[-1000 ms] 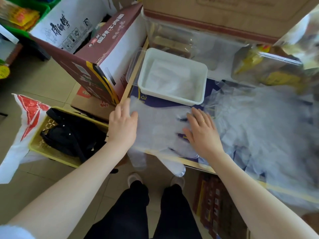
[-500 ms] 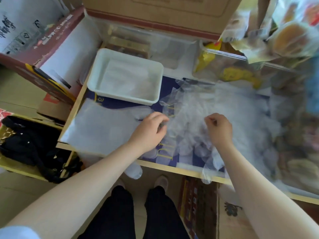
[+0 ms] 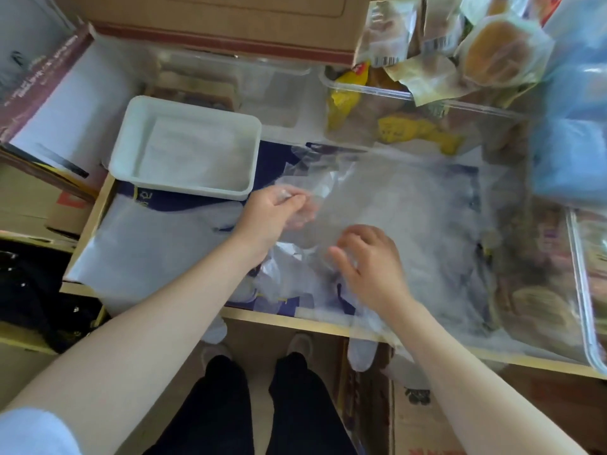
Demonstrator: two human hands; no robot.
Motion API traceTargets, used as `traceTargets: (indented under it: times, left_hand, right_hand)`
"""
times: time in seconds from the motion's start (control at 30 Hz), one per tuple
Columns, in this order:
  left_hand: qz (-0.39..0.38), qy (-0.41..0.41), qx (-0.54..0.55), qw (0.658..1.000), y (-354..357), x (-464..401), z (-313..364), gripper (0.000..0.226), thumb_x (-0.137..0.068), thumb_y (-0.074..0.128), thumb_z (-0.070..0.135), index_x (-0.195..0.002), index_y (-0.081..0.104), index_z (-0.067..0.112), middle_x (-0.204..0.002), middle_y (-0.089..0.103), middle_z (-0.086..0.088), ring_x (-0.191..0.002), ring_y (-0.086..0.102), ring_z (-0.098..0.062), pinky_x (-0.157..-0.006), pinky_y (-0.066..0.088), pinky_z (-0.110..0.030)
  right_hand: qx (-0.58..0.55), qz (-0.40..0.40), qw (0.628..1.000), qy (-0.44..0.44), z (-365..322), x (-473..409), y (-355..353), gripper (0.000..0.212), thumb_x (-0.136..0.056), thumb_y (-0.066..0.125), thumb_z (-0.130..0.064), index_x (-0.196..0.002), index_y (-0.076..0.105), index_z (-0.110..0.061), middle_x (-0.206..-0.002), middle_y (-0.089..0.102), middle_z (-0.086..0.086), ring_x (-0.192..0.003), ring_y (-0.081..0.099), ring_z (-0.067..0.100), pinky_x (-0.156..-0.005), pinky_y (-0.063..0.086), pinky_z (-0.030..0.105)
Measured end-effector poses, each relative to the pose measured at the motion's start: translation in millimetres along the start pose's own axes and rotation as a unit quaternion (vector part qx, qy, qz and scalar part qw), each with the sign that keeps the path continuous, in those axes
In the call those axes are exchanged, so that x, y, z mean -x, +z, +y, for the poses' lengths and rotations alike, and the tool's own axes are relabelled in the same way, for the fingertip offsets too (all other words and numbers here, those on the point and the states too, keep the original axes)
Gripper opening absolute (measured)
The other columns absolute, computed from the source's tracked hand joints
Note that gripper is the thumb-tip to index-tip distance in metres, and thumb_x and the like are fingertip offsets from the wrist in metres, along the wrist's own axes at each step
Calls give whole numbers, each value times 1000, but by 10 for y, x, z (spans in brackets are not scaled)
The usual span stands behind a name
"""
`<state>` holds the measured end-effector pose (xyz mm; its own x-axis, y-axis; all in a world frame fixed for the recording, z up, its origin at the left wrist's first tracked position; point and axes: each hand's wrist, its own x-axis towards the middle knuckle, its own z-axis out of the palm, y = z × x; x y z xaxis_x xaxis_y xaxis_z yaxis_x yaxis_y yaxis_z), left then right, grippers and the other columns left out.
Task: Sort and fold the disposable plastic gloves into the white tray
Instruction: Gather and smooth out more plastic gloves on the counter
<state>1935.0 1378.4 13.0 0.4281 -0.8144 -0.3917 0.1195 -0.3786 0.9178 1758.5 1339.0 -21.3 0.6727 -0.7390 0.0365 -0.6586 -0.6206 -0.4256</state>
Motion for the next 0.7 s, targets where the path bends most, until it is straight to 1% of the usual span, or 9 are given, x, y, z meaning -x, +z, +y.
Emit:
traceTargets:
  times: [0.07, 0.23, 0.3, 0.37, 0.4, 0.47, 0.53, 0.6, 0.7]
  left_hand:
    - [16, 3, 22, 1000, -128, 7, 82, 13, -94, 50, 4, -92, 62, 8, -79, 69, -1, -63, 68, -3, -59, 53, -14]
    - [29, 21, 27, 999, -443, 69, 185, 18, -96, 47, 12, -84, 59, 17, -65, 71, 9, -62, 68, -3, -57, 51, -14]
    - [30, 14, 56, 998, -579, 145, 241, 19, -97, 45, 13, -83, 58, 17, -65, 71, 9, -62, 68, -4, -56, 50, -14]
    - [14, 4, 80, 997, -718, 225, 272, 21, -97, 44, 15, -82, 57, 18, -64, 71, 8, -62, 68, -4, -55, 50, -15]
    - [4, 1, 93, 996, -781, 265, 278, 22, -97, 44, 16, -81, 57, 19, -64, 71, 7, -62, 69, -5, -56, 51, -15]
    - [-12, -3, 124, 992, -894, 356, 301, 22, -97, 43, 16, -80, 57, 19, -64, 71, 6, -63, 69, -7, -58, 53, -17]
    - [-10, -6, 165, 986, -1020, 434, 318, 22, -97, 41, 17, -80, 56, 19, -65, 71, 5, -62, 69, -8, -58, 54, -20]
    - [18, -5, 202, 979, -1182, 504, 323, 25, -98, 37, 20, -81, 55, 20, -66, 71, 6, -59, 68, -9, -49, 51, -16]
    - [68, -10, 239, 969, -1493, 613, 239, 27, -100, 32, 25, -86, 54, 20, -71, 72, 5, -58, 68, -10, -44, 47, -16]
  right_hand:
    - [51, -69, 990, 109, 190, -92, 9, 36, -93, 42, -37, -104, 64, -11, -121, 58, 7, -115, 48, 30, -95, 34, 35]
    - [113, -153, 966, 173, 249, -272, -18, 73, -86, 17, -54, -130, 46, -4, -145, 35, 17, -134, 29, 34, -111, 25, 41]
    - [38, -100, 980, 167, 40, -330, -98, 61, -95, 34, -48, -141, 34, -8, -155, 19, 13, -142, 16, 29, -114, 16, 37]
    - [-131, -24, 983, 130, -228, -424, -209, 57, -94, 46, -41, -143, 32, -14, -154, 22, 4, -142, 19, 19, -112, 20, 29]
    - [-229, -33, 965, 126, -368, -492, -263, 58, -93, 49, -39, -144, 31, -17, -151, 29, 0, -138, 26, 12, -108, 26, 20]
    - [-409, -126, 890, 155, -640, -633, -339, 55, -93, 50, -39, -142, 36, -19, -137, 46, -6, -118, 47, -1, -90, 37, 5]
    - [-475, -227, 833, 167, -794, -787, -297, 46, -91, 52, -43, -129, 52, -17, -122, 61, -5, -102, 58, -3, -84, 43, 10]
    - [-484, -296, 807, 162, -917, -926, -229, 41, -87, 56, -50, -111, 65, -17, -110, 69, -3, -101, 64, 5, -92, 45, 22]
    - [-502, -373, 765, 152, -1086, -1035, -124, 49, -79, 64, -46, -100, 62, -2, -103, 64, 17, -97, 64, 25, -92, 49, 23]
